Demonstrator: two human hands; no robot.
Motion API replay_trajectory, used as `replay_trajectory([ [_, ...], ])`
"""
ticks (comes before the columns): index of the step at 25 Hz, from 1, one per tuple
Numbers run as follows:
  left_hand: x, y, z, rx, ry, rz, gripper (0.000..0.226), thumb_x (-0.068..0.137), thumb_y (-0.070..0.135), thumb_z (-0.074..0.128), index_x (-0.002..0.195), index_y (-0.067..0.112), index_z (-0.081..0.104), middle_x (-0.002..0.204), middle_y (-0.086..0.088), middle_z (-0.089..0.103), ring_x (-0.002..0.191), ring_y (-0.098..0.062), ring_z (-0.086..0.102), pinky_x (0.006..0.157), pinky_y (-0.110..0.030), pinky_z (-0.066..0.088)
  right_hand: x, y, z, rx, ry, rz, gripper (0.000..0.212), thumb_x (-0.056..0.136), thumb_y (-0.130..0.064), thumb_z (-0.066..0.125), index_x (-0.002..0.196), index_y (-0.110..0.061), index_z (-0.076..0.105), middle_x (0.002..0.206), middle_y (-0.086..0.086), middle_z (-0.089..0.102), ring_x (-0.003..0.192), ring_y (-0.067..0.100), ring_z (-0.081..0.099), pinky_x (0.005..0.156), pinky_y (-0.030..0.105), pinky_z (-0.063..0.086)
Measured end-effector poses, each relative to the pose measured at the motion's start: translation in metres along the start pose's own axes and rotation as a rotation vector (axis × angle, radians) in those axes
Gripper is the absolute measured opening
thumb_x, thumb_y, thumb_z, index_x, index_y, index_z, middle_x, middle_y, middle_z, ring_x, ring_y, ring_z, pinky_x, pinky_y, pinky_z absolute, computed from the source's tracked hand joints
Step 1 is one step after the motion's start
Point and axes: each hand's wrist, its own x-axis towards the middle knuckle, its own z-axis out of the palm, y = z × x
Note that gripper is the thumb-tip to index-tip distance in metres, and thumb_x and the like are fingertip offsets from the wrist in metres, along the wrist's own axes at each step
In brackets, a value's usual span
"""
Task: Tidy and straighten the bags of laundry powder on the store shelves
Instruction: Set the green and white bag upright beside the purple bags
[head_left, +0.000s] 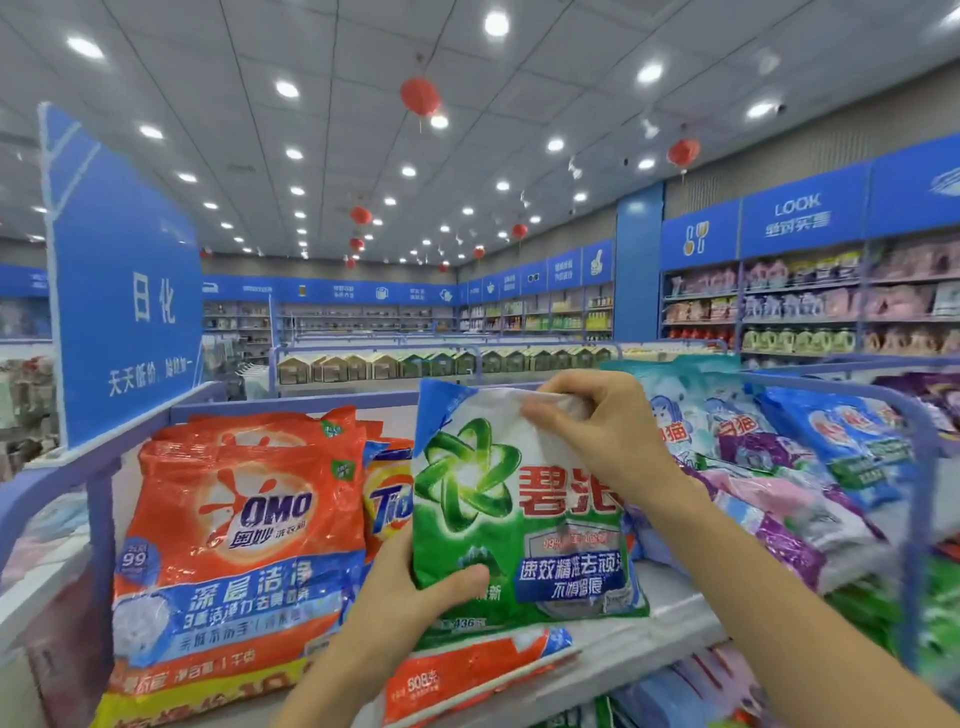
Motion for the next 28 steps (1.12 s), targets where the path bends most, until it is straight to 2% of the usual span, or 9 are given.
replay_trajectory([
  [4,0.014,-0.022,0.056,-0.112,0.101,-0.068,0.032,0.069,0.026,0.082,0.093,0.018,0.062,0.080,0.008,0.074,0.071,-0.001,0.068,0.063,-0.014,0.052,-0.027,0.015,-0.037,-0.183,0.120,0.039,0.016,0.075,-0.025,0.076,0.085,-0.024,0.063,0.077,-0.021,0.060,0.076,-0.006,0.057,0.070,0.007,0.041],
  [8,0.030,-0.038,0.125,-0.207,0.039,-0.151,0.066,0.049,0.055,0.081,0.100,0.018,0.064,0.096,-0.002,0.074,0.091,-0.023,0.069,0.087,-0.045,0.053,-0.055,0.038,-0.095,-0.390,0.189,0.094,0.038,0.073,-0.045,0.068,0.104,-0.023,0.060,0.088,-0.013,0.062,0.089,0.011,0.059,0.087,0.036,0.045],
  [11,0.036,-0.035,0.192,-0.230,-0.026,-0.151,0.053,0.055,0.046,0.084,0.095,0.015,0.066,0.080,0.002,0.075,0.076,-0.019,0.072,0.076,-0.037,0.057,-0.093,0.062,-0.165,-0.360,0.387,0.236,0.040,0.077,-0.044,0.061,0.113,-0.030,0.049,0.103,-0.014,0.056,0.104,0.013,0.052,0.092,0.034,0.041],
  [13,0.040,-0.035,0.243,-0.234,-0.061,-0.151,0.026,0.074,0.025,0.074,0.094,0.011,0.065,0.071,0.003,0.074,0.063,-0.013,0.071,0.059,-0.025,0.056,-0.132,0.076,-0.217,-0.323,0.470,0.361,0.039,0.083,-0.037,0.063,0.116,-0.027,0.045,0.111,-0.006,0.052,0.103,0.013,0.049,0.087,0.023,0.040],
  [15,0.046,-0.031,0.296,-0.233,-0.063,-0.162,0.013,0.081,0.015,0.067,0.092,0.010,0.065,0.073,0.001,0.074,0.060,-0.012,0.070,0.054,-0.022,0.054,-0.170,0.091,-0.263,-0.197,0.377,0.558,0.040,0.088,-0.033,0.060,0.120,-0.028,0.037,0.118,0.000,0.049,0.099,0.014,0.051,0.078,0.017,0.041],
  [19,0.057,-0.028,0.416,-0.244,-0.089,-0.137,0.001,0.084,0.017,0.064,0.084,0.016,0.064,0.077,0.001,0.073,0.064,-0.011,0.068,0.057,-0.019,0.053,-0.224,0.128,-0.358,-0.045,0.291,0.833,0.047,0.094,-0.043,0.042,0.135,-0.032,0.025,0.113,-0.011,0.050,0.103,0.009,0.050,0.088,0.026,0.034],
  [21,0.061,-0.028,0.475,-0.276,-0.117,-0.140,0.005,0.083,0.022,0.065,0.085,0.018,0.065,0.075,0.004,0.074,0.067,-0.012,0.069,0.058,-0.019,0.053,-0.237,0.152,-0.407,-0.075,0.325,0.898,0.047,0.092,-0.054,0.034,0.129,-0.026,0.037,0.108,-0.013,0.055,0.097,0.006,0.053,0.088,0.028,0.036],
  [24,0.074,-0.032,0.555,-0.340,-0.173,-0.178,0.040,0.069,0.047,0.073,0.094,0.017,0.065,0.085,-0.001,0.075,0.083,-0.023,0.070,0.079,-0.038,0.055,-0.257,0.194,-0.470,-0.164,0.367,0.920,0.088,0.073,-0.084,0.029,0.101,-0.007,0.059,0.103,0.013,0.067,0.093,0.030,0.062,0.086,0.044,0.048],
  [28,0.100,-0.050,0.645,-0.310,-0.190,-0.218,0.081,0.052,0.074,0.069,0.109,0.018,0.061,0.109,-0.006,0.069,0.104,-0.030,0.062,0.098,-0.052,0.044,-0.273,0.239,-0.541,-0.254,0.558,0.883,0.051,0.089,-0.057,0.041,0.082,-0.010,0.061,0.081,0.008,0.069,0.076,0.026,0.065,0.066,0.039,0.048],
])
